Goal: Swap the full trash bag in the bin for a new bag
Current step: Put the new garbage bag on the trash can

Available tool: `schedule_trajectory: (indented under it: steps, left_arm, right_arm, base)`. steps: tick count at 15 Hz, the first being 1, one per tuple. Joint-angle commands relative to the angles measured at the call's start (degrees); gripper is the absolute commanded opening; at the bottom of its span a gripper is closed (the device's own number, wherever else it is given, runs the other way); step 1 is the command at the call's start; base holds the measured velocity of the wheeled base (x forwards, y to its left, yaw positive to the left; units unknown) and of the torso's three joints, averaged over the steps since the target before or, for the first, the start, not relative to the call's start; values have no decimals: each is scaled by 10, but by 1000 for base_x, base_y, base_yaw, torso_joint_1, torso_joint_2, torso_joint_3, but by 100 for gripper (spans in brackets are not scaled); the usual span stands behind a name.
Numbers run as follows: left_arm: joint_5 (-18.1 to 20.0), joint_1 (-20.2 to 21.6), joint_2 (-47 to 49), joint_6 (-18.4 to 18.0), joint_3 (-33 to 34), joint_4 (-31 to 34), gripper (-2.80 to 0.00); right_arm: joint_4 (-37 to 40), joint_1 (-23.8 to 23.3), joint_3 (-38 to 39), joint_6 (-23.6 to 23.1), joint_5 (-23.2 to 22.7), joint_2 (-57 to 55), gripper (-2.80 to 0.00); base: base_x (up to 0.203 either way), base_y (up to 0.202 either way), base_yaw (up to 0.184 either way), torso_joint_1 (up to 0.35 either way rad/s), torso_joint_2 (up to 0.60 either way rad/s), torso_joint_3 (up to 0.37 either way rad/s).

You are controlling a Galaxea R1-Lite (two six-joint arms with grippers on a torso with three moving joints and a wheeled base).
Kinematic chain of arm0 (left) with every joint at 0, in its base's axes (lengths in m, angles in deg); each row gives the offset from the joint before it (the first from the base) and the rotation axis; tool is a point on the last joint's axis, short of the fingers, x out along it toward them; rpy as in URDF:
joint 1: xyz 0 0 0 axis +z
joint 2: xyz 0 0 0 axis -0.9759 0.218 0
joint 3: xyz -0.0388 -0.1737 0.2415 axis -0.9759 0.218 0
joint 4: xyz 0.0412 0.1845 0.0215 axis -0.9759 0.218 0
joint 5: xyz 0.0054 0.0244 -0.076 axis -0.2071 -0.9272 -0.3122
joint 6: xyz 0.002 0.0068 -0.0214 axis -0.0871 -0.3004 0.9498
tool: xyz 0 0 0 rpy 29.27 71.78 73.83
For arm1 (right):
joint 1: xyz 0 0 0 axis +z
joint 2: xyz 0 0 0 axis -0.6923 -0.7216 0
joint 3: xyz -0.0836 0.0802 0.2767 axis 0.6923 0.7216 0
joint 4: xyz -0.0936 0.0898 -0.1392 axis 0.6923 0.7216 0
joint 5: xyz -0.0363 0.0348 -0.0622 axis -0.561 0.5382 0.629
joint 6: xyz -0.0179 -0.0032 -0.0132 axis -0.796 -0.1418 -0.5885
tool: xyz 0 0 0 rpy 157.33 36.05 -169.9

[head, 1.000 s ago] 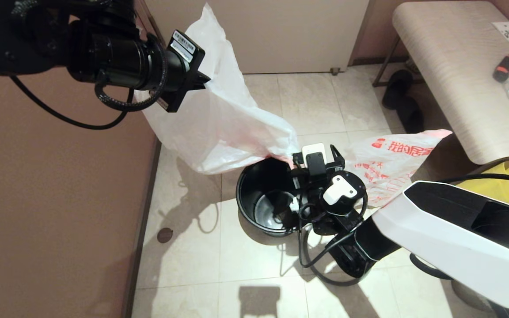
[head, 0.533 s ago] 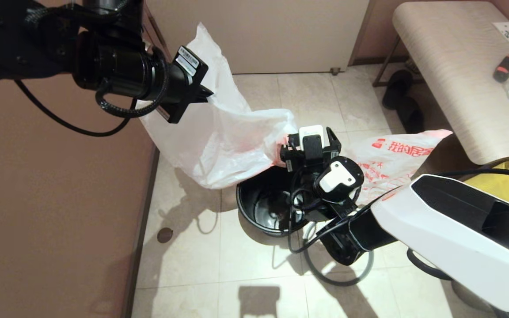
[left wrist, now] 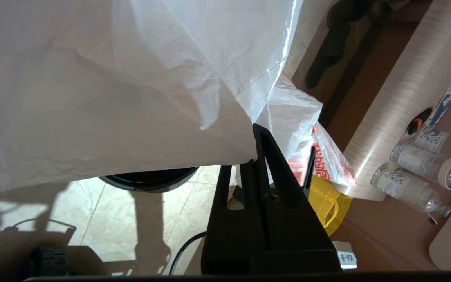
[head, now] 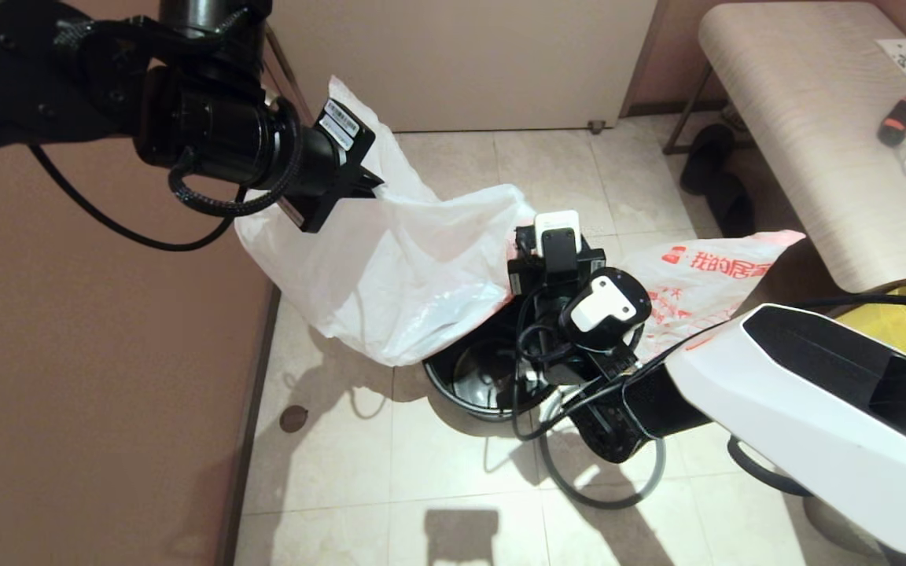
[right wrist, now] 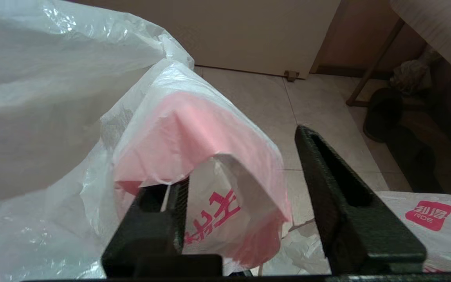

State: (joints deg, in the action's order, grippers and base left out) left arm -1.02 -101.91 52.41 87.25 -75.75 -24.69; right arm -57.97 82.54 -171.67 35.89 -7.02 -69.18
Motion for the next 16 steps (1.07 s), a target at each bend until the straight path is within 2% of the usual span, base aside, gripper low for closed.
schedule_trajectory:
  steps: [1,5,8,9,12,14,16]
  left_arm:
    - [0,0,4,4,0,4,-280]
    - [12,-7,-4,3,0,25,-280]
    - [109,-5,-18,3,0,46,-280]
    - [126,-5,-20,2,0,59,-280]
    - [128,-5,-21,-5,4,62,-280]
    - [169,-5,-30,-26,10,65,-280]
    - [181,-8,-40,-60,12,72,-280]
  right_arm:
    - [-5,0,-1,-1,3,1,-280]
    - [-4,3,15,0,7,31,-280]
    - [11,7,68,8,21,79,-280]
    - [18,7,95,14,25,95,-280]
    - [28,-1,165,24,38,150,-280]
    - [42,-7,221,24,39,204,-280]
    - [59,-9,284,24,40,248,-280]
  base:
    - [0,0,0,0,0,0]
    - [0,0,0,0,0,0]
    - [0,0,0,0,0,0]
    - [0,0,0,0,0,0]
    - [0,0,0,0,0,0]
    - [0,0,0,0,0,0]
    - [0,0,0,0,0,0]
